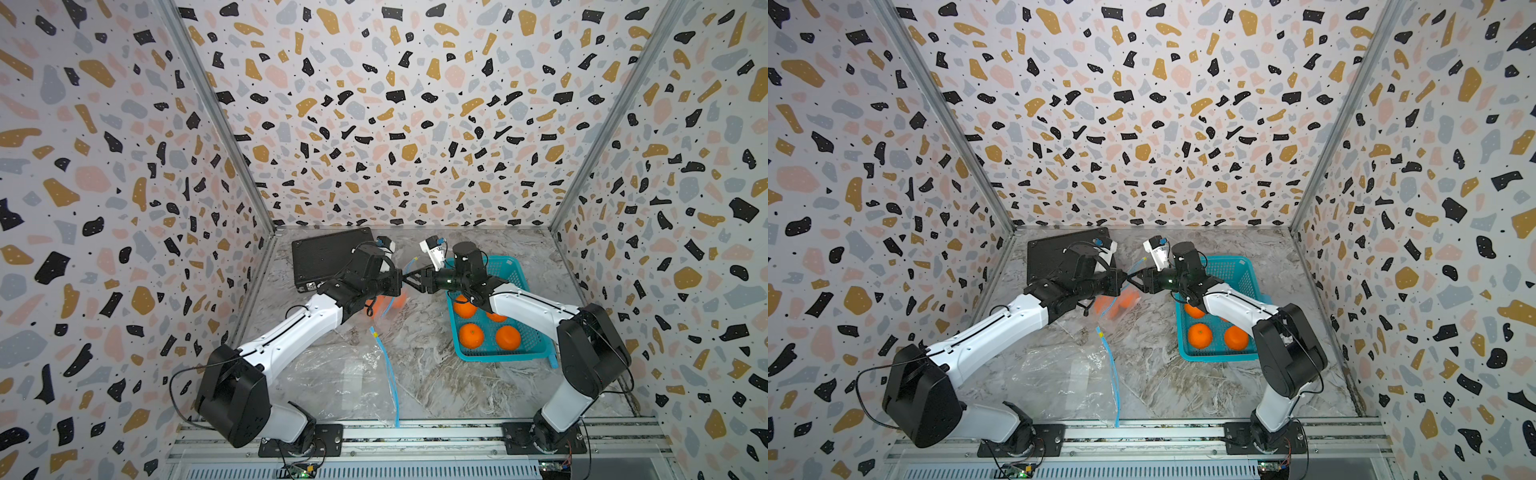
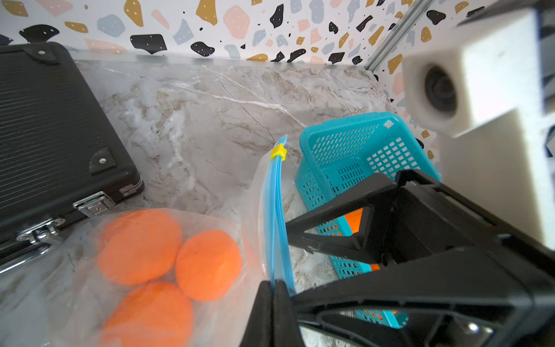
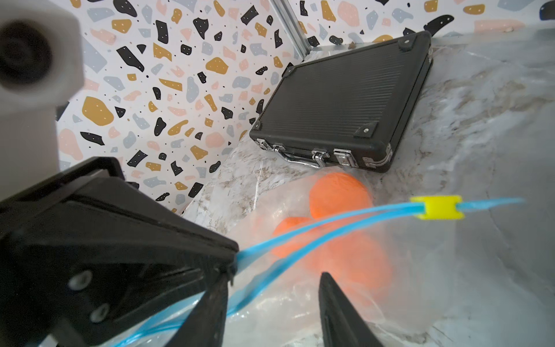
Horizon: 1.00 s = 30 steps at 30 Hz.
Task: Open the zip-top bag and take out the orange
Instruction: Open the zipper of the food storage bag at the center of the board.
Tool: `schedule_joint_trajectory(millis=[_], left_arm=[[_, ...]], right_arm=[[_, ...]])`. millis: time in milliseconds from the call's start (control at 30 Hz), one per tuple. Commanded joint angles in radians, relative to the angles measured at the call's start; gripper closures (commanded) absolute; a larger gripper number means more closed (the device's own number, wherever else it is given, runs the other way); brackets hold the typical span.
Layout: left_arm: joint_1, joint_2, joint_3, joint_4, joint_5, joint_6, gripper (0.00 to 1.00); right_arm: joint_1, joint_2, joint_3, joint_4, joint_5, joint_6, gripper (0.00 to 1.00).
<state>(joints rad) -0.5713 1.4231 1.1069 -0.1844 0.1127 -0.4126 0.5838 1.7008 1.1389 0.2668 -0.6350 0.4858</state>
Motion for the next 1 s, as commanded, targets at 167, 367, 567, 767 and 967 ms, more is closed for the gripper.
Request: schedule_joint_trajectory(millis=[167, 367, 567, 767, 967], left_arm=[[0.003, -0.054, -0.047, 0.105, 0.065, -0.037, 1.0], [0.031, -0.095, -0.074, 0.118, 0.073, -0.049, 1.0], [0.106, -0.132, -0.086, 0.106, 0.065, -0.066, 1.0], [0.181, -0.209, -0.076, 0.052, 0.036, -0.056, 1.0], [0.184, -0.256, -0.142, 0.06, 0.014, -0.07, 1.0]], right_arm=[[0.011, 0.047, 0.064, -0.002, -0.002, 0.004, 0.6], [0.011, 0.117, 0.118, -0.068, -0.002, 0.014, 0.79], [0.016, 0.097, 0.147, -0.298, 0.192, -0.068, 0.89], [0.016, 0.138, 0.182, -0.464, 0.378, -0.142, 0.9], [0.019, 0.139, 0.191, -0.49, 0.448, -0.181, 0.91]])
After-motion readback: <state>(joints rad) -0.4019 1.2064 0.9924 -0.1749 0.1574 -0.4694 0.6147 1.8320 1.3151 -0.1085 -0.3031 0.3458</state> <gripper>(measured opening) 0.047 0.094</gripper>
